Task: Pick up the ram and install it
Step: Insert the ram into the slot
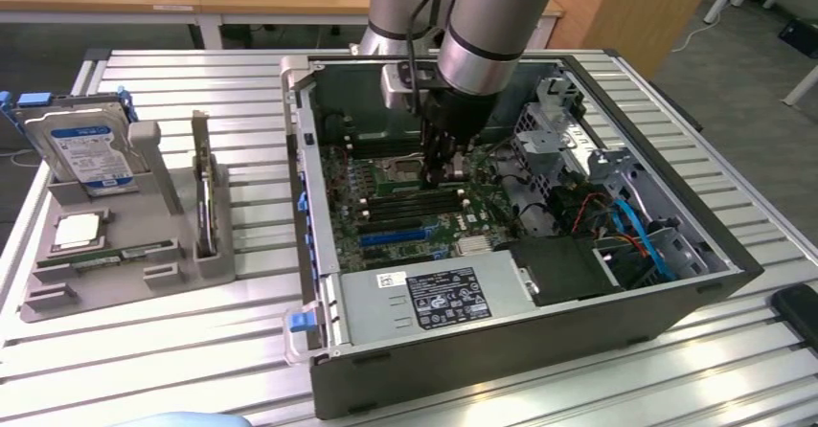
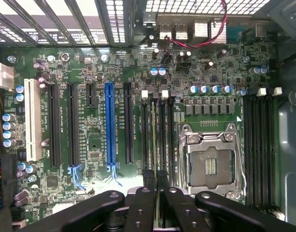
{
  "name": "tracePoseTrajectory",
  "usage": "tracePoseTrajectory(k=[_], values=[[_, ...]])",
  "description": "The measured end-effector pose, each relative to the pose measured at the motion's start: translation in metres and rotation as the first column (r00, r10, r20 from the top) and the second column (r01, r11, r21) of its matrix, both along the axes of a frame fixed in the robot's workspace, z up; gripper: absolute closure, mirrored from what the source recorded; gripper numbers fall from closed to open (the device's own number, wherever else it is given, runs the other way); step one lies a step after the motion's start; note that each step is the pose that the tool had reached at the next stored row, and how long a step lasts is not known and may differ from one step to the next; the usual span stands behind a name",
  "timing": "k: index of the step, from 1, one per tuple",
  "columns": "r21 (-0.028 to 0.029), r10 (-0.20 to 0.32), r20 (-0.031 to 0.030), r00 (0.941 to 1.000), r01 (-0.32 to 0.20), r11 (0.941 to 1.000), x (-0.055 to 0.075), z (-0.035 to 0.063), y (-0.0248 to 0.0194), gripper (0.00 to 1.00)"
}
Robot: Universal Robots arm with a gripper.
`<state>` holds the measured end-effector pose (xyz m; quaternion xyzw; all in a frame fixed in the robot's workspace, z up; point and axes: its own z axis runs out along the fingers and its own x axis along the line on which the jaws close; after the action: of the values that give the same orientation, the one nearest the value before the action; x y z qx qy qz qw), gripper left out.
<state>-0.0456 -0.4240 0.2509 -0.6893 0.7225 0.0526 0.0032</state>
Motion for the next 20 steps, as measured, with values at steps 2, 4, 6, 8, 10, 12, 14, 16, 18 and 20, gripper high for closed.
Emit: tracePoseTrajectory(k=[2,4,6,8,10,12,14,16,18,20], values=[[-0.0046,0.000,0.0001,1.0000,0.000,1.0000,0.000,-0.0016,0.0000,0.87],[-0.0129,0.000,0.0000,1.0000,0.000,0.9999,0.000,-0.0031,0.0000,0.87],[-0.0208,0.000,0.0001,1.0000,0.000,0.9998,0.000,-0.0043,0.0000,0.87],[-0.0254,0.000,0.0000,1.0000,0.000,0.9997,0.000,-0.0058,0.0001,0.87],[-0.0282,0.000,-0.0002,1.0000,0.000,0.9996,0.000,-0.0070,0.0004,0.87],[-0.0289,0.000,-0.0001,1.0000,0.000,0.9996,-0.001,-0.0079,0.0011,0.87],[-0.0292,0.000,0.0000,1.0000,0.000,0.9996,-0.002,-0.0090,0.0020,0.87],[-0.0308,0.000,0.0001,1.0000,0.000,0.9995,-0.004,-0.0104,0.0028,0.87],[-0.0357,0.000,0.0000,1.0000,0.000,0.9994,-0.004,-0.0121,0.0030,0.87],[-0.0407,0.000,0.0000,1.0000,0.000,0.9992,-0.004,-0.0142,0.0033,0.87]])
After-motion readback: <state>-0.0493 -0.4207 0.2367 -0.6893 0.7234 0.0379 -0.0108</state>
